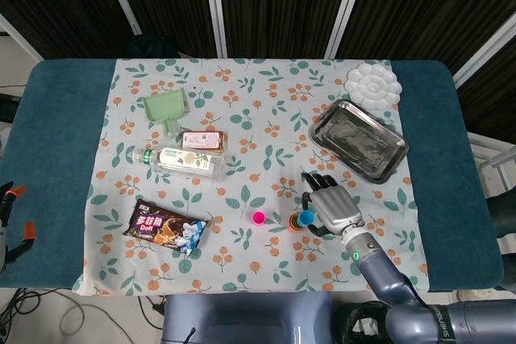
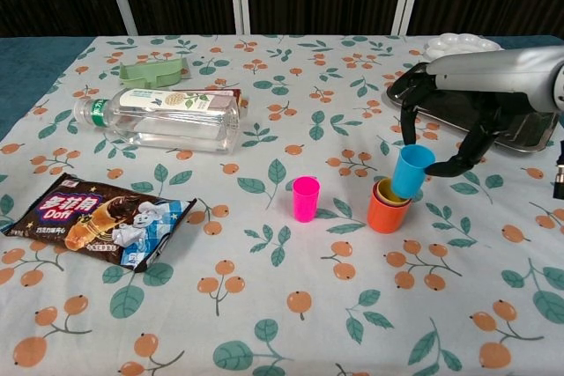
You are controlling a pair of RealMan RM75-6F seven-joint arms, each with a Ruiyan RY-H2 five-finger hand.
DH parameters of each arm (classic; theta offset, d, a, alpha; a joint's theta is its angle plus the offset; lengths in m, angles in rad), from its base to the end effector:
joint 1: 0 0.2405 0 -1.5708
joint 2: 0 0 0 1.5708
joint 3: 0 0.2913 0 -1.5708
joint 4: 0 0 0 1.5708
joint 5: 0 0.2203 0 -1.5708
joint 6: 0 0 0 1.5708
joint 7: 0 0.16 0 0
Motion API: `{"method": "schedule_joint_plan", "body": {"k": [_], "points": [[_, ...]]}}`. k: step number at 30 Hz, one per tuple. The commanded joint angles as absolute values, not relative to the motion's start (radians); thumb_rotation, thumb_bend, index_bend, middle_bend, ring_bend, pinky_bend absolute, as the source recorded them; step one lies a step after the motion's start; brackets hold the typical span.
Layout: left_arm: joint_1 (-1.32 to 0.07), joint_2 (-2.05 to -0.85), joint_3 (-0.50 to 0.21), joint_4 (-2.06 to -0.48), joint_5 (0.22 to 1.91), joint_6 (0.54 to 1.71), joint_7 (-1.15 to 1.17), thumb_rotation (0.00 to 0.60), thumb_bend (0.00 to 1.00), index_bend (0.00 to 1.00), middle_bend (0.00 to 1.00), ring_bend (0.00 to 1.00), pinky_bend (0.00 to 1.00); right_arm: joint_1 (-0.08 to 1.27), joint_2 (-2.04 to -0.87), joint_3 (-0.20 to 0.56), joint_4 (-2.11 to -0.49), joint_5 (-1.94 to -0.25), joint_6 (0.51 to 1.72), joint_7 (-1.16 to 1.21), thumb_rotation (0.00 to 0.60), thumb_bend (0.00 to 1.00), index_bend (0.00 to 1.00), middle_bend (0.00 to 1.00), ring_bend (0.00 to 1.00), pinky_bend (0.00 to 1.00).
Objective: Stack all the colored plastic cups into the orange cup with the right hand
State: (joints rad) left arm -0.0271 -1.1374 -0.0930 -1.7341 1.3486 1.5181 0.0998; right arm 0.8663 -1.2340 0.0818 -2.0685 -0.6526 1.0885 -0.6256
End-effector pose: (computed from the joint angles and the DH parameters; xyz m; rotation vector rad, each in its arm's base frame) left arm -0.3479 0.1862 0.1658 -1.1840 -0.9852 -0.8543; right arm -0.1329 -0.3283 0.0356 1.9078 -1.1148 0.6976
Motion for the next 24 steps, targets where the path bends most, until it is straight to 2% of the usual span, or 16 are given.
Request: {"method": "schedule_joint_plan", "body": {"k": [1,7,15,18,24], "points": [[-0.027,-1.137,-0.093,-1.734,1.348,1.518,0.100,0.600,0.47,0.18,0.07,0.00,0.01,0.868,-1.238,0.084,-2.064,-0.651,1.089,-0.623,0.600,0.38,0.50,0.00,0.02,0.10],[-0.027,-1.138,-0.092,-1.733,1.348,1.517,0.101,0.600,0.47,0.18,0.07,0.00,0.01,0.871,-1.246,0.079,-2.056,-0.648,1.085,-0.623,0.600,0.38,0.48,0.00,0.02,0.10],[-0.028,-1.138,-0.093,-1.734,1.348,1.517,0.101,0.600,0.47,0.18,0.07,0.00,0.01,0.885,-1.254,0.063,-2.046,-0.637,1.083,-0.658,0.600,0.38,0.21,0.00,0.02,0.10],[-0.027,-1.138,-0.094,-1.734,1.347,1.518,0.099,0.600,0.47,0.18,0.07,0.00,0.01,0.890,-1.252,0.065,-2.051,-0.632,1.083,-0.661,0.600,0.38,0.18,0.00,0.02,0.10],[-0.028,-1.137,-0.094,-1.735,1.347,1.518,0.099,0.600,0.47,0.18,0.07,0.00,0.01,0.896,-1.240,0.079,-2.070,-0.633,1.083,-0.653,0.600,0.38,0.18,0.00,0.02,0.10]]}}
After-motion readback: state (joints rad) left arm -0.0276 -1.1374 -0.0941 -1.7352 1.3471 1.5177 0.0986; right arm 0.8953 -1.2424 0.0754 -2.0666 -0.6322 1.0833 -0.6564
